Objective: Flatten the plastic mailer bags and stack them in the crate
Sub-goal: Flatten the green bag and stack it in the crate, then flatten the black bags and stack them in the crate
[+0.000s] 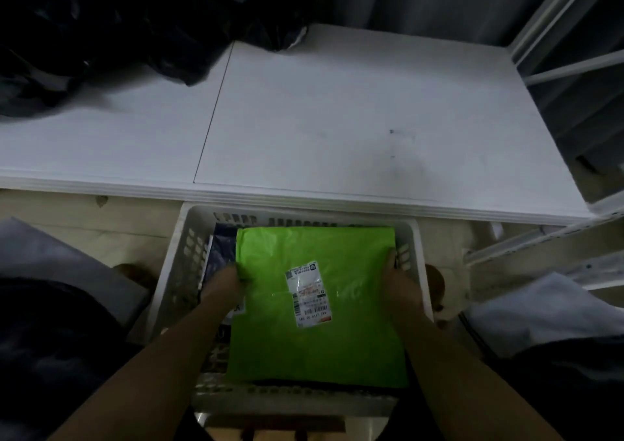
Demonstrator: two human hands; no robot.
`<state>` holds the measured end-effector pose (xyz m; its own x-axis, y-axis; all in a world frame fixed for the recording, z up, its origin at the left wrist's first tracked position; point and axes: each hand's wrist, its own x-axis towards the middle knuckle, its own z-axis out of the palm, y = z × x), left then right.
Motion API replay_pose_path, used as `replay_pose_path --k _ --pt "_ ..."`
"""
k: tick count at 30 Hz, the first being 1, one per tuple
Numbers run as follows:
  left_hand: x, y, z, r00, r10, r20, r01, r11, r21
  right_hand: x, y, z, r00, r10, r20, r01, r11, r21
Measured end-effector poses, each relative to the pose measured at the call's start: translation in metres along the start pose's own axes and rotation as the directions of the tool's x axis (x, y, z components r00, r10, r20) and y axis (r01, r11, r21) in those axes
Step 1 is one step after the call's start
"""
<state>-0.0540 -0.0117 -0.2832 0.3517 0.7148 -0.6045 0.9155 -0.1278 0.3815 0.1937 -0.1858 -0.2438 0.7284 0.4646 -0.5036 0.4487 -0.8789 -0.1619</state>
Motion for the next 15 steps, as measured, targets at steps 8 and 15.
replay_pose_path --k 8,15 --pt "0.075 -0.036 0.049 0.967 -0.053 0.248 0.026 0.993 0.114 0.021 -0.010 0.025 0.985 -0.101 0.138 0.168 0.729 -0.664" --pt "0.026 0.010 0.003 0.950 0.019 0.312 -0.090 0.973 0.215 0.014 -0.034 0.002 0.956 -0.249 0.154 0.283 0.649 -0.706"
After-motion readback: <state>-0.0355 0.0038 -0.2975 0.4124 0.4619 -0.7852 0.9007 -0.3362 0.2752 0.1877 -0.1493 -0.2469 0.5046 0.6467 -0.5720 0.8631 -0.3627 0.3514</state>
